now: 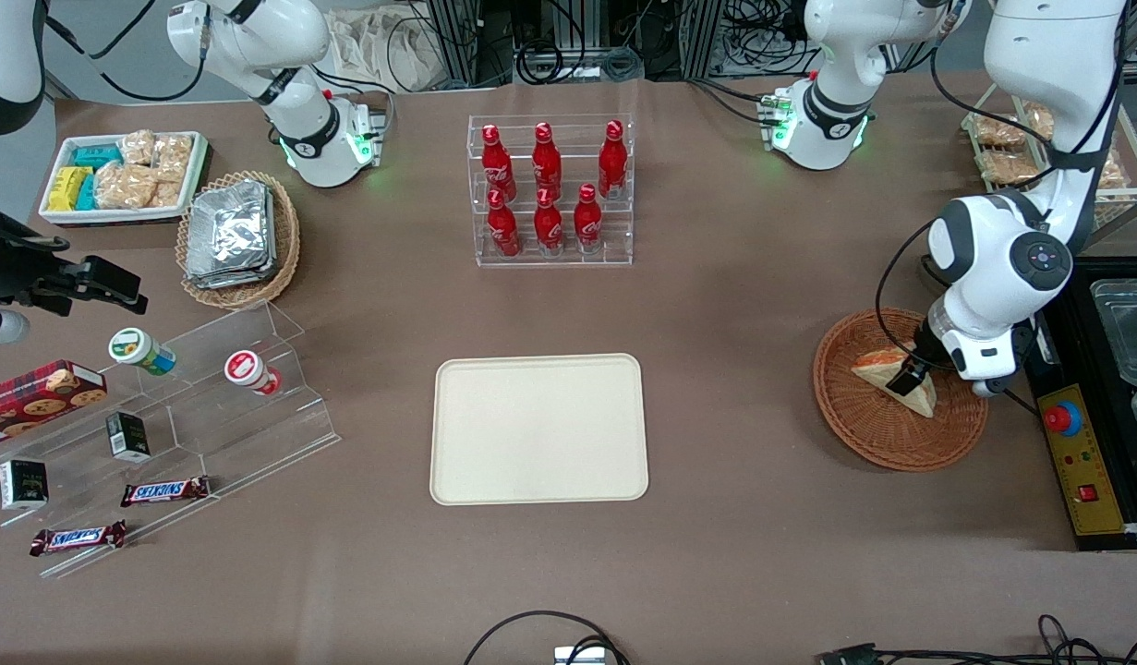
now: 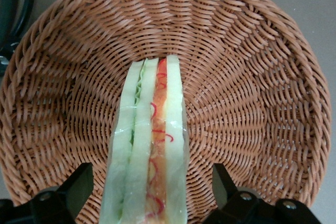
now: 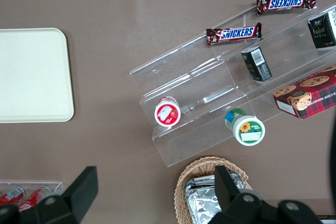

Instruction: Place sandwich from basket to tray

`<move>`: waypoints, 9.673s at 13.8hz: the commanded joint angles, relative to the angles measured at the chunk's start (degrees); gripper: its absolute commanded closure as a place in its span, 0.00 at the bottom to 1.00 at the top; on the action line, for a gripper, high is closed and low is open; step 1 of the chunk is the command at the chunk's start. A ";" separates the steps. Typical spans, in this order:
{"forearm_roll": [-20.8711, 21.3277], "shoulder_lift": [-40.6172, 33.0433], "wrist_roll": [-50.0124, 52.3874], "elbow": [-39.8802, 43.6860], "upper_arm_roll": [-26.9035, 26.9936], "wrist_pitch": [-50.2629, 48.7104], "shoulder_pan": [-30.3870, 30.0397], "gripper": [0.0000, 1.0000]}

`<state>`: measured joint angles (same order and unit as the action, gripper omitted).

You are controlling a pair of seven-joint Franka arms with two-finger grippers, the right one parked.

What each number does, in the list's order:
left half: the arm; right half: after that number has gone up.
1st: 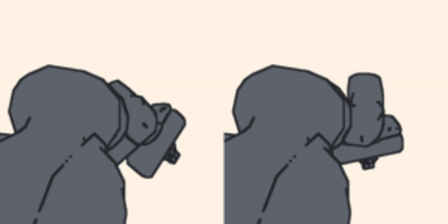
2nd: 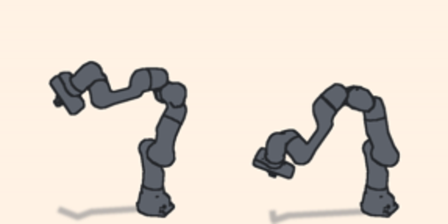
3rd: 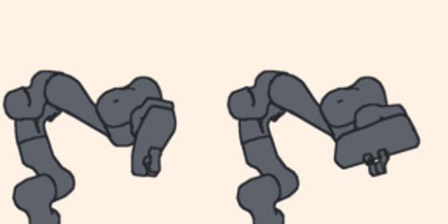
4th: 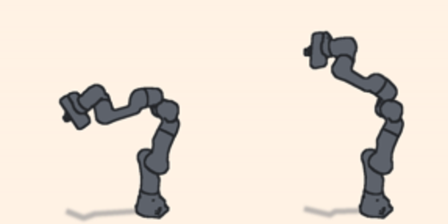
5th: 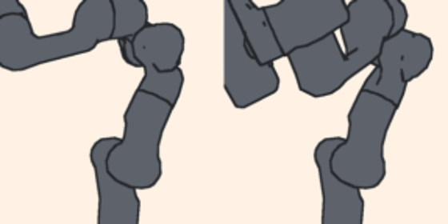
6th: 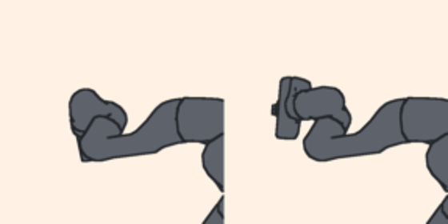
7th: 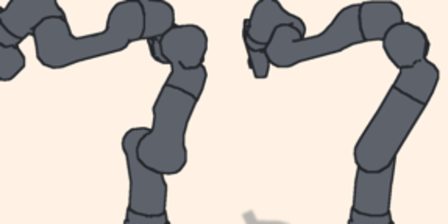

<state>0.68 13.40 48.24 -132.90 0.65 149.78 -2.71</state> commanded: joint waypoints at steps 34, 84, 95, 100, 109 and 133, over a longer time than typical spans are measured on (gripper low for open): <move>0.29 -8.22 -39.97 20.30 -11.28 -28.22 0.95 0.74; 22.53 38.98 2.03 59.51 -19.72 -21.46 29.69 0.00; 22.27 29.59 10.30 59.95 -17.36 -27.68 27.41 0.00; 16.83 21.33 8.55 59.69 -9.37 -33.84 27.41 0.00; 2.94 13.49 -11.49 59.42 3.74 -41.58 27.41 0.00; -1.03 -10.14 -40.49 47.74 -3.70 -58.98 6.17 0.00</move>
<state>-0.02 8.11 10.33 -80.36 1.17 91.19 8.32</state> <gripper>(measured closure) 0.000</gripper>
